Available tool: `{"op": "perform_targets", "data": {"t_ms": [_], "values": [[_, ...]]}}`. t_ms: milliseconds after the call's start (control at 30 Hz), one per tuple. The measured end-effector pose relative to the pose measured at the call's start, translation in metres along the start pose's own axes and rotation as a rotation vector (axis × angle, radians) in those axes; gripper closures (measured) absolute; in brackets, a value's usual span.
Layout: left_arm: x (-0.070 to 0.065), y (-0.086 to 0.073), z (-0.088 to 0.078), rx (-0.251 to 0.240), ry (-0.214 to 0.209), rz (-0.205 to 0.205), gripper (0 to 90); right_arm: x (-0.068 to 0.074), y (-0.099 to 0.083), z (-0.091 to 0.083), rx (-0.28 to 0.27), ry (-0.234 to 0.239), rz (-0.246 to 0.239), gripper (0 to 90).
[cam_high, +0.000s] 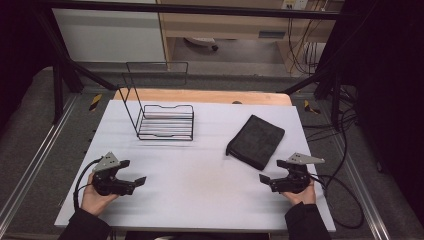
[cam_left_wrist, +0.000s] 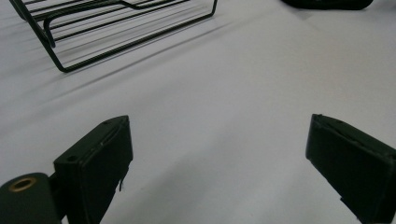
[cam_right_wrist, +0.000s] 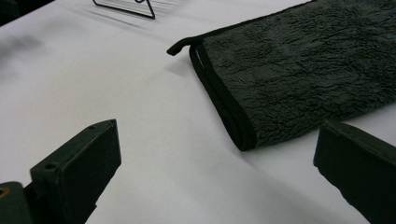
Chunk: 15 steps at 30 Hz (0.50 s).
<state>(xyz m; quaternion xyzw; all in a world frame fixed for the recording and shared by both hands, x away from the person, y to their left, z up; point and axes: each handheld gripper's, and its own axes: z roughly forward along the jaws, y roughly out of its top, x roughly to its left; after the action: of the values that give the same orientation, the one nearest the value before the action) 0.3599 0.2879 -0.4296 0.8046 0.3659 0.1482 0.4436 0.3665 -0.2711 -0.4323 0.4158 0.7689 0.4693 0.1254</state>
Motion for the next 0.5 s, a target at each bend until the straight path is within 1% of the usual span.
{"op": "perform_targets", "data": {"t_ms": [167, 267, 367, 400, 433, 467, 500], "values": [[-0.0001, -0.0008, -0.0001, 0.008, 0.004, -0.003, 7.5, 0.0032, 0.0005, 0.0029, 0.027, -0.015, -0.023, 3.9], [0.0011, -0.0011, -0.0010, 0.008, 0.006, -0.009, 7.8, 0.0055, 0.0020, 0.0048, 0.036, -0.037, -0.042, 7.7], [0.0018, -0.0024, -0.0012, 0.015, 0.011, -0.010, 8.0, 0.0070, 0.0047, 0.0066, 0.035, -0.050, -0.039, 12.2], [0.0022, -0.0025, -0.0009, 0.018, 0.016, -0.011, 8.0, 0.0070, 0.0047, 0.0066, 0.035, -0.050, -0.039, 12.2], [0.0029, -0.0023, -0.0008, 0.019, 0.016, -0.014, 8.0, 0.0078, 0.0054, 0.0078, 0.045, -0.061, -0.040, 16.0], [0.0029, -0.0023, -0.0008, 0.019, 0.016, -0.014, 8.0, 0.0080, 0.0058, 0.0087, 0.050, -0.066, -0.041, 17.4], [0.0027, -0.0022, -0.0007, 0.023, 0.022, -0.015, 8.0, 0.0077, 0.0060, 0.0100, 0.053, -0.072, -0.043, 20.7]]}}
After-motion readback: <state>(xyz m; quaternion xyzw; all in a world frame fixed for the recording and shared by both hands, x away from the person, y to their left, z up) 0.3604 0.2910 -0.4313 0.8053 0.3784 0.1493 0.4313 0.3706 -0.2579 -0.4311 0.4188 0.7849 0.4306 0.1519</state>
